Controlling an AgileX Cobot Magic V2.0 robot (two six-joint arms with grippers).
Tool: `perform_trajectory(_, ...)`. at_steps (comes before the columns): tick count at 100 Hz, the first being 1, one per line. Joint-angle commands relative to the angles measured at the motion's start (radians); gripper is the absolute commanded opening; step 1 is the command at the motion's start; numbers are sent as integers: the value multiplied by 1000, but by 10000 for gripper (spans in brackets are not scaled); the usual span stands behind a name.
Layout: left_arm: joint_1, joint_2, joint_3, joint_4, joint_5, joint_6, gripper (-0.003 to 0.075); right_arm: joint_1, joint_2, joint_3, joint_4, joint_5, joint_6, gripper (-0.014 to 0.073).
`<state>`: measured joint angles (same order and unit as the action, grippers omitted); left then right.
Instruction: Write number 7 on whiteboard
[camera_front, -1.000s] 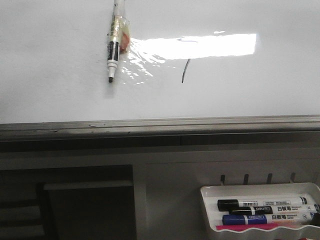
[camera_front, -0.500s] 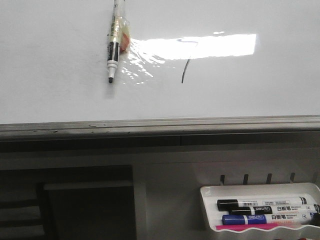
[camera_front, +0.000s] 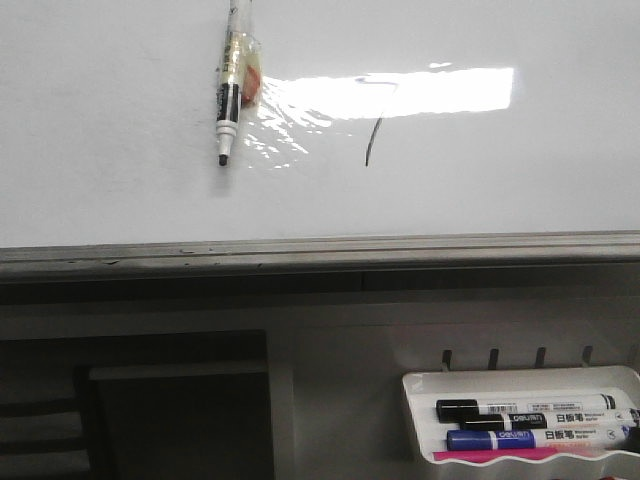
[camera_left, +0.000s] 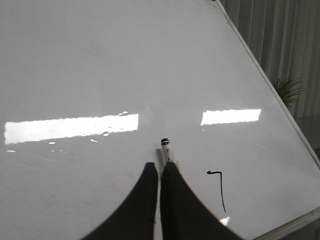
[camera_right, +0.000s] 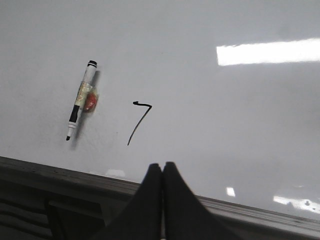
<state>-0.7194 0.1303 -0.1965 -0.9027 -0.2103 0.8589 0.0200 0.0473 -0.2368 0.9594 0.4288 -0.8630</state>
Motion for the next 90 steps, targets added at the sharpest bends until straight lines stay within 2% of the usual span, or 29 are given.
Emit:
perform_trajectory(1,2,8,-27,1,-59,-2,-20,-7,12,-25,33,-62,-13,-64)
perform_trajectory(90,2,8,-27,-6,-48,-2,-20,-7,12,-25,35,-58,-13,-64)
